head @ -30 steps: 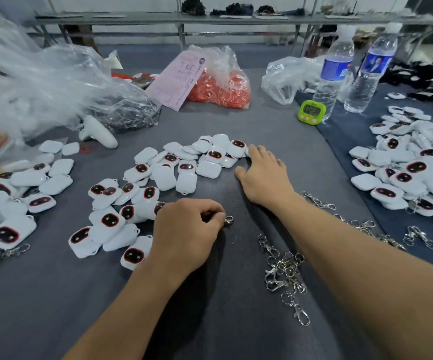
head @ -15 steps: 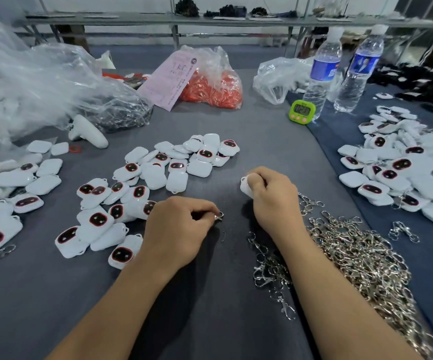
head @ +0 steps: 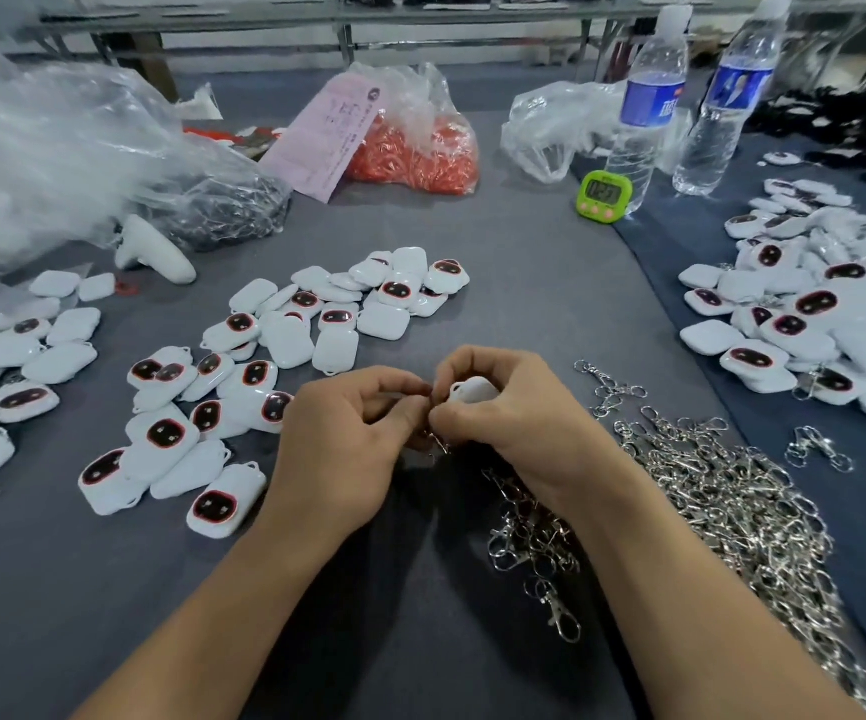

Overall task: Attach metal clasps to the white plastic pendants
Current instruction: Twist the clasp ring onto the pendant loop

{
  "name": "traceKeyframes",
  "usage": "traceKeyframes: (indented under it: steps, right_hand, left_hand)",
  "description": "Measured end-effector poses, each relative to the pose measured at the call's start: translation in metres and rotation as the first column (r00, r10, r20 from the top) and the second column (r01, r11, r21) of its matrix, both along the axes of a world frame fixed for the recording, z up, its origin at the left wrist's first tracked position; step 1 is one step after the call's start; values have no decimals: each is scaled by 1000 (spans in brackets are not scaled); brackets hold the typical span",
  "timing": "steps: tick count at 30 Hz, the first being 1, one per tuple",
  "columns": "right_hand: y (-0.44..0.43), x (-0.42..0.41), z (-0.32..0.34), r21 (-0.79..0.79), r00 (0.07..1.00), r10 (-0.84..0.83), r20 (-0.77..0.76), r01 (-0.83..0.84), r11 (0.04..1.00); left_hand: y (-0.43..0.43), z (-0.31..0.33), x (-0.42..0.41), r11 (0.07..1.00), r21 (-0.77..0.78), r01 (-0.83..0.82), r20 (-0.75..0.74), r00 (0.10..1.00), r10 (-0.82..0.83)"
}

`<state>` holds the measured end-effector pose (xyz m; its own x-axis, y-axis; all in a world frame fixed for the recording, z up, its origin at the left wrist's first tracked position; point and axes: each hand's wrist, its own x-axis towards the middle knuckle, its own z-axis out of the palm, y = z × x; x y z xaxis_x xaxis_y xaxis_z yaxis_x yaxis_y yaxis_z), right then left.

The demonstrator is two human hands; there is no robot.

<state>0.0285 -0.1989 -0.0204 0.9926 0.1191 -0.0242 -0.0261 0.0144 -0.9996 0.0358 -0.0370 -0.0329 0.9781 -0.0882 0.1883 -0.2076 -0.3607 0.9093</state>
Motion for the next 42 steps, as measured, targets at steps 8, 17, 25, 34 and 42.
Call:
traceKeyframes:
  steps: [8, 17, 25, 34, 42]
  right_hand:
    - [4, 4, -7, -84, 990, -139, 21, 140, 987]
    - [-1, 7, -6, -266, 963, -240, 124, 265, 927]
    - [6, 2, -3, -456, 942, -214, 258, 314, 833]
    - [8, -3, -1, -449, 904, -195, 380, 365, 816]
    - [7, -3, 1, -432, 920, -194, 340, 336, 837]
  left_hand:
    - [-4, 5, 1, 1000, -5, 21, 6, 1000, -21]
    - [-1, 9, -6, 985, 146, -88, 142, 988, 67]
    - [-7, 3, -13, 918, 296, -264, 294, 940, 176]
    - [-6, 4, -11, 922, 300, -247, 276, 947, 164]
    - [-4, 4, -8, 977, 130, -170, 156, 977, 149]
